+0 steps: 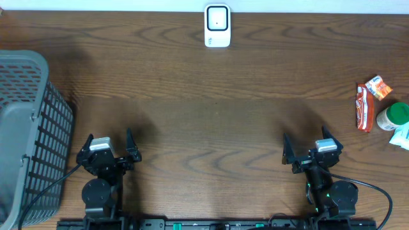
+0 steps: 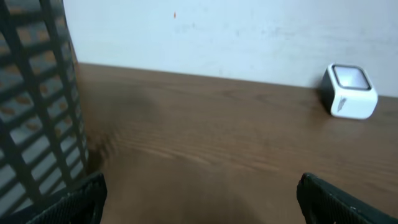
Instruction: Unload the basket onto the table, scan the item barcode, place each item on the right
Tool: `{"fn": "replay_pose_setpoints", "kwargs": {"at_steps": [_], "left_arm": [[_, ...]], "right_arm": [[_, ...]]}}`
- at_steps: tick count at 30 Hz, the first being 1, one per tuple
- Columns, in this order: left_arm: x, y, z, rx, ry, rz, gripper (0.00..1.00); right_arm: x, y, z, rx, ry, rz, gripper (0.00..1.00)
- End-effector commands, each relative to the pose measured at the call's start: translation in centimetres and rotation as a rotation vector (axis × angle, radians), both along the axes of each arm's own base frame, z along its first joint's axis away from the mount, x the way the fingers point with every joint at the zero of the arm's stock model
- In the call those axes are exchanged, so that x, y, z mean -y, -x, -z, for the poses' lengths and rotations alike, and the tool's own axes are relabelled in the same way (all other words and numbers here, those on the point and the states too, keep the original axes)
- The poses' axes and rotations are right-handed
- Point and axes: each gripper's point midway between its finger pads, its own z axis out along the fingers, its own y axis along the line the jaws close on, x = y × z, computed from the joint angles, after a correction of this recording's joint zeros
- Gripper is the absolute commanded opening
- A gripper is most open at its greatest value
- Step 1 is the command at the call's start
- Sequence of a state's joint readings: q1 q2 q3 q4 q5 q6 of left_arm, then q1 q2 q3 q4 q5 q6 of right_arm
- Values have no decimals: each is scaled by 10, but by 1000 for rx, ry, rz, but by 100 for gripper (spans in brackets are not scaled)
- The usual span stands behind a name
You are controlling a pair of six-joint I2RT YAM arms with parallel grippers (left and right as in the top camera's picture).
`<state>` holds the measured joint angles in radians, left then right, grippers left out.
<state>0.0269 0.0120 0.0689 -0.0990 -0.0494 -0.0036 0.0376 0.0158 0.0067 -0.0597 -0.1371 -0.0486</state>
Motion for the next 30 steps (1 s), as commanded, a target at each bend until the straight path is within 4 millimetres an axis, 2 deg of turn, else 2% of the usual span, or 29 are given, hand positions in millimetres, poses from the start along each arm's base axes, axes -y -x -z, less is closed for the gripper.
{"fn": "replay_pose_setpoints", "kwargs": {"at_steps": [1,5,15,30], "left_arm": [[0,-1,2,8,3,4,98],[0,-3,24,-40,-48,12,98],[-7,-2,22,-32,-47,-18,98],[-7,-2,23,-35,-47,-18,98]], "right_arm": [[-1,0,1,0,9,-3,99],[-1,0,1,0,9,-3,99],[-1,0,1,0,9,-3,99],[-1,0,1,0,9,-3,99]]}}
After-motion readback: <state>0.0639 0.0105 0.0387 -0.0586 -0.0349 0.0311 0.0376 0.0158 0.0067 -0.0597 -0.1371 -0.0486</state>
